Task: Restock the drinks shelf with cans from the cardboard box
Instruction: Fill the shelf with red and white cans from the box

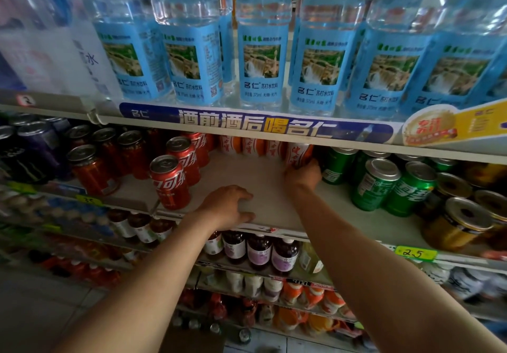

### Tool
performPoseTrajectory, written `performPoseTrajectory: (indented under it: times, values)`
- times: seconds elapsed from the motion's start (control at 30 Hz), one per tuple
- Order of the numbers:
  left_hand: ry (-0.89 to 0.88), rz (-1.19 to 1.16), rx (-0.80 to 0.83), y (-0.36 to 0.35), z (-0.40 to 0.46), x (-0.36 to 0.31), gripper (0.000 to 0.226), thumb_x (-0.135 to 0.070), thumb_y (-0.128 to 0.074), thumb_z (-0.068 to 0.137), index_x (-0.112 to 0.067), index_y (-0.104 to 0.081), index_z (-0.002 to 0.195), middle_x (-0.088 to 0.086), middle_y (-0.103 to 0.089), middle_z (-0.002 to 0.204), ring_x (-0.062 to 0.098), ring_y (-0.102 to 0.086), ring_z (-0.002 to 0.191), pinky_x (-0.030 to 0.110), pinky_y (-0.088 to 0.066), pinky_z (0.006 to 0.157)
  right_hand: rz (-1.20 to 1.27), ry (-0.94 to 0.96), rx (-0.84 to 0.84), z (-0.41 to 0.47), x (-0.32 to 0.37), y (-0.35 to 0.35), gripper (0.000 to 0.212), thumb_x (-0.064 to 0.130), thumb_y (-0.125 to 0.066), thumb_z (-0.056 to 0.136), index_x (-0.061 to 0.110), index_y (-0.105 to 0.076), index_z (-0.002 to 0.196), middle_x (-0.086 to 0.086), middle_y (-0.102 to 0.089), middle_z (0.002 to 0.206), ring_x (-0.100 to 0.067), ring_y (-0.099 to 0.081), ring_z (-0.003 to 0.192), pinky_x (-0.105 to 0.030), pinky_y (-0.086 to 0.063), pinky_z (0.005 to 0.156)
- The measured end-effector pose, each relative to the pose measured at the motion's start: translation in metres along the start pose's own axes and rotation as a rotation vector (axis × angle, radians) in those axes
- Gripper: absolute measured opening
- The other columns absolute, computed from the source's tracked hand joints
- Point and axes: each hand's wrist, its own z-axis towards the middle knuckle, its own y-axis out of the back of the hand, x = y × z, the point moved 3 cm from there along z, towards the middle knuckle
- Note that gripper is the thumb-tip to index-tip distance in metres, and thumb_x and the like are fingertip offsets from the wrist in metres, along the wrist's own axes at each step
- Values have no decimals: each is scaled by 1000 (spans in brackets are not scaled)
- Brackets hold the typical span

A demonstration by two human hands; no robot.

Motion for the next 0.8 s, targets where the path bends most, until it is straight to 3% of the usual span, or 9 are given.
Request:
performPoseTrajectory:
  times: [0.17,0.3,0.33,0.4,0.47,0.53,0.63,0.8]
  values:
    - [18,-57,-8,-4,0,5,62,-47,-70,83,-29,-51,139,-6,-39,153,14,-35,140,24,-25,112,70,-19,70,-8,-2,-1,56,24,-72,83,13,-53,134,-9,-59,135,-28,-55,125,-37,-43,107]
    - [32,-97,-11,-8,1,9,61,-49,-71,82,-31,-52,138,-7,-38,153,14,-36,140,26,-26,114,66,100,189,-39,-11,11,53,6,-64,88,12,-47,138,-1,-59,118,-20,-59,106,-29,-48,91]
    - [32,-97,-13,-8,1,9,61,-50,-70,82,-32,-53,137,-7,-39,153,14,-36,140,27,-26,114,18,151,239,-43,-14,11,56,4,-61,89,12,-43,141,-2,-56,124,-20,-57,109,-29,-46,92]
    - [24,-77,-13,-8,1,7,61,-50,-69,83,-31,-51,139,-7,-38,153,14,-36,140,27,-26,115,-193,285,291,-40,-16,8,65,10,-59,90,15,-33,149,-9,-38,149,-28,-46,130,-32,-39,106]
    - [16,-50,-11,-7,1,5,62,-49,-68,84,-31,-49,141,-7,-37,154,14,-35,141,26,-24,115,-440,382,351,-31,-16,5,70,21,-54,93,16,-21,154,-14,-18,161,-34,-25,144,-37,-24,118]
    - [14,-40,-11,-7,0,4,62,-48,-67,86,-30,-48,142,-6,-36,154,14,-34,141,25,-24,115,-584,397,394,-25,-21,1,72,31,-47,95,20,-11,156,-17,-10,163,-34,-8,150,-40,-9,121]
    - [8,-43,-5,-7,-1,5,61,-48,-66,86,-30,-48,142,-7,-36,155,14,-33,141,26,-23,115,-658,369,403,-23,-25,-4,74,40,-43,94,30,-4,156,-19,-5,163,-36,1,150,-41,-6,121]
    - [5,-48,2,-8,0,6,61,-50,-63,88,-31,-46,143,-7,-34,156,14,-31,142,28,-23,117,-668,378,409,-22,-20,-2,77,37,-47,94,28,-4,157,-19,2,163,-33,10,151,-37,1,121]
